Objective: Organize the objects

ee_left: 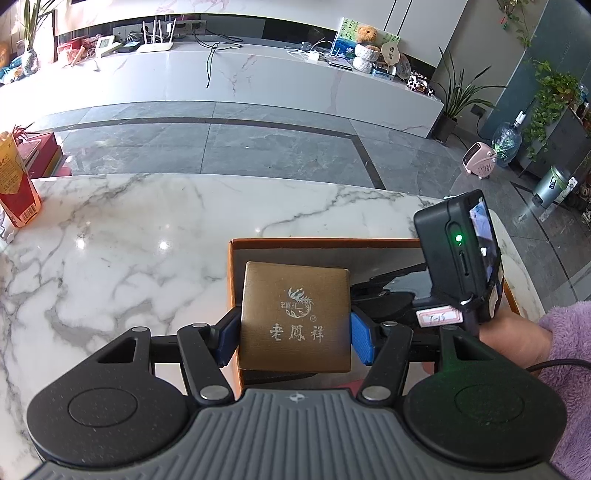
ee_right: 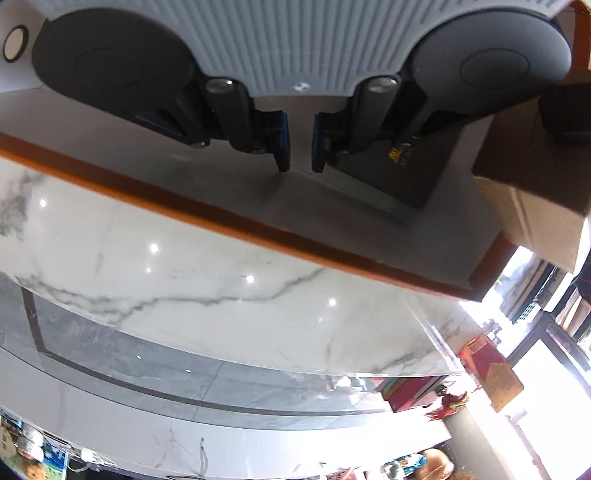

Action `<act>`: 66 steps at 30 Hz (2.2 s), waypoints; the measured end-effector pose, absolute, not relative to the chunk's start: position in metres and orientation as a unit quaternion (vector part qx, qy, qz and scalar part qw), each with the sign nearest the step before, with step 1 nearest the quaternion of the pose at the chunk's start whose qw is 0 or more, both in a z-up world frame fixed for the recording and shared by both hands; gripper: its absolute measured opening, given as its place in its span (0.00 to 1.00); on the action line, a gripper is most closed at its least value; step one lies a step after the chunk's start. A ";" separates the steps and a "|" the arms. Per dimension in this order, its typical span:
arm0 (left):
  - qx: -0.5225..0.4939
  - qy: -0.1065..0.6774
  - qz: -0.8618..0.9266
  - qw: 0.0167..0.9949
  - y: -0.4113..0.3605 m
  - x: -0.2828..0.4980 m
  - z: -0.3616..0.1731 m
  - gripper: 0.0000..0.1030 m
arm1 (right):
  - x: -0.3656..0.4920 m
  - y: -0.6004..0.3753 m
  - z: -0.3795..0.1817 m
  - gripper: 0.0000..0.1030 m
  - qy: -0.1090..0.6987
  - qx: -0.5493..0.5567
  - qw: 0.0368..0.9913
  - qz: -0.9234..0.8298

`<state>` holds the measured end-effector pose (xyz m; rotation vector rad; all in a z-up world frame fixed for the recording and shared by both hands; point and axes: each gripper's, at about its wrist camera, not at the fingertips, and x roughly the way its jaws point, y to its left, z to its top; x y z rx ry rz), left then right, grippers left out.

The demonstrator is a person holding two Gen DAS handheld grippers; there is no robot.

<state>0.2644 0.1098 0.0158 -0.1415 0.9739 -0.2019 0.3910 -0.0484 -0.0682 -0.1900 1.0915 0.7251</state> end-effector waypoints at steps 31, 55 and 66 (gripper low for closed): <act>-0.077 0.497 -0.069 0.862 0.034 0.290 -0.055 0.66 | 0.365 -0.126 -0.065 0.04 0.566 -0.151 0.774 0.240; -0.091 0.482 -0.084 0.867 0.072 0.257 -0.006 0.66 | 0.342 -0.088 -0.065 0.00 0.557 -0.124 0.761 0.310; -0.069 0.455 -0.127 0.879 0.060 0.213 0.022 0.66 | 0.322 -0.106 -0.030 0.01 0.527 -0.125 0.790 0.289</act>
